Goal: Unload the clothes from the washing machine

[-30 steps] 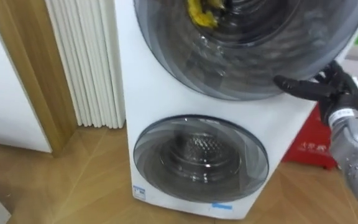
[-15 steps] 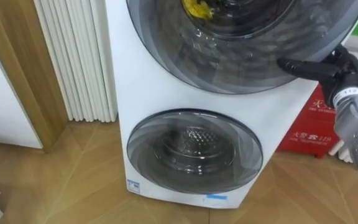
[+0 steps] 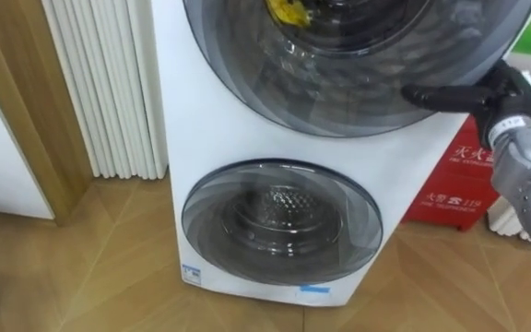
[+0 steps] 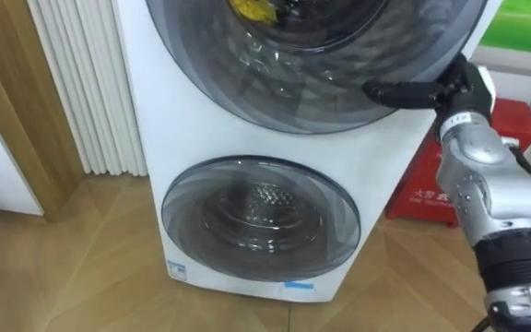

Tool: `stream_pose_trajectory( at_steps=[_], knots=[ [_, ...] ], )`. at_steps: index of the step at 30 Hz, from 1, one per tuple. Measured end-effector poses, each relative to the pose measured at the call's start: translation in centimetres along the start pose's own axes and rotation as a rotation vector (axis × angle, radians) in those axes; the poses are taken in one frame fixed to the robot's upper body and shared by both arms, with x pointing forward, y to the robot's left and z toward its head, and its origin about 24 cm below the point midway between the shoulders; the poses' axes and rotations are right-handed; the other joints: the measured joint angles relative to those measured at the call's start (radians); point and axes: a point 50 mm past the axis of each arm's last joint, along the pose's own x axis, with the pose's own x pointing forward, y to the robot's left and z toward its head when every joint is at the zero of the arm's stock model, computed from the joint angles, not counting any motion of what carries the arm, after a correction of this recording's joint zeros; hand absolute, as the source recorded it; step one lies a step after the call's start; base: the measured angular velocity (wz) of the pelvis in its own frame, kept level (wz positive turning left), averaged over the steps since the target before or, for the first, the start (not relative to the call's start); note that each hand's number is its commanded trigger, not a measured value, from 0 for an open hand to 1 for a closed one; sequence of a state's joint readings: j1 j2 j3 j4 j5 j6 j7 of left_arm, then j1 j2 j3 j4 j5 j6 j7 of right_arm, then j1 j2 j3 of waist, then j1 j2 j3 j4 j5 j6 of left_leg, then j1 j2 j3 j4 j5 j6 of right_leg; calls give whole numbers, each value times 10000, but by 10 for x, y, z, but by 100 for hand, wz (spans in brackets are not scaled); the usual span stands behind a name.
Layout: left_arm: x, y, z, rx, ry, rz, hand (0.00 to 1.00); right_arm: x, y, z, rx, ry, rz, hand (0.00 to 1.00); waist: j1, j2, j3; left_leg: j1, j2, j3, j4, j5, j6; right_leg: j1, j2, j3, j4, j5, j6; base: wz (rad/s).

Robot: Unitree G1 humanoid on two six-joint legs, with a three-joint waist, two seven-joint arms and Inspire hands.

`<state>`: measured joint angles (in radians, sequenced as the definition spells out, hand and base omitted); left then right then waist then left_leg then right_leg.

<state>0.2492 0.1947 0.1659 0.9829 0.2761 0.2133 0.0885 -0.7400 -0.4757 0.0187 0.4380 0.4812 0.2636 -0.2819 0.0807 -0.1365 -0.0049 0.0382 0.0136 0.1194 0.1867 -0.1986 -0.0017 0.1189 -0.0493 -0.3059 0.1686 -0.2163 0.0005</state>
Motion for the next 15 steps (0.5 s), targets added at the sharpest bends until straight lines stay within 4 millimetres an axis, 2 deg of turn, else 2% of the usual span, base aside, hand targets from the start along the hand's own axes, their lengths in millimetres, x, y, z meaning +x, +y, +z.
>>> stream_pose_trajectory(
  at_steps=[2, 3, 4, 6, 8, 9, 10, 11, 12, 13, 15],
  knots=[
    [0, 2, -1, 122, -7, 111, 0, -6, 3, 8, -139, -538, 115, 0, -11, 32, 3, 142, 32, -16, -13, 0, 0, 90, 23, -59, 40, 0, 0, -19],
    [0, 2, -1, 175, -51, 190, 0, -12, 5, 12, -253, -950, 243, 0, 46, 123, 39, 316, 85, -170, -74, 0, 0, 108, 54, -127, 210, 0, 0, -21],
    [0, 1, -1, 173, -64, 186, 0, -16, 6, 12, -324, -1107, 321, 0, 65, 182, 61, 432, 119, -326, -122, 2, -3, 89, 68, -208, 386, 0, 0, -29],
    [0, -1, -3, 383, -9, 159, 0, -33, 14, 8, -312, -1611, 765, 0, 60, 437, 92, 785, 294, -975, -296, 26, -42, -56, 65, -646, 1278, 0, -1, -24],
    [0, -3, -3, 613, -47, 184, 0, -44, 19, 1, -276, -1837, 958, 0, 46, 536, 105, 1068, 467, -1251, -438, 139, -97, -351, -40, -754, 2351, 1, -2, -16],
    [0, -4, 2, 776, -218, 159, 0, -49, 22, -2, -48, -1907, 1101, 0, -19, 755, 213, 1266, 741, -1963, -505, 157, -109, -1047, -43, -477, 3242, -176, -77, -47],
    [1, 2, 6, 771, -489, 392, 0, -57, 27, 0, 176, -2181, 1327, 0, 97, 593, 82, 1082, 884, -2352, -479, 128, -171, -1647, 371, 453, 1667, -254, -260, -64],
    [1, 5, 4, 650, -489, 508, 0, -61, 33, 4, 333, -2424, 1621, 0, 148, 486, 60, 911, 905, -2268, -411, -7, -398, -1807, 380, 586, 647, 448, -330, -54],
    [2, 2, 3, 571, -340, 454, 0, -70, 36, 3, 508, -2712, 1933, 0, -18, 655, 98, 867, 1341, -1885, -355, -294, -860, -1720, 631, -39, 492, 1226, -829, 10],
    [1, -2, 1, 737, -251, 316, 0, -77, 37, -11, 530, -2416, 2009, 0, -226, 676, 98, 912, 1484, -1001, -356, -255, -953, -1439, 640, -311, 437, 1230, -836, 49],
    [0, -10, 3, 1059, -379, 87, 0, -85, 31, -34, 353, -1661, 2046, 0, -291, 719, 106, 943, 1470, -55, -378, -169, -919, -944, 641, -300, 177, 1209, -800, 63]
  ],
)
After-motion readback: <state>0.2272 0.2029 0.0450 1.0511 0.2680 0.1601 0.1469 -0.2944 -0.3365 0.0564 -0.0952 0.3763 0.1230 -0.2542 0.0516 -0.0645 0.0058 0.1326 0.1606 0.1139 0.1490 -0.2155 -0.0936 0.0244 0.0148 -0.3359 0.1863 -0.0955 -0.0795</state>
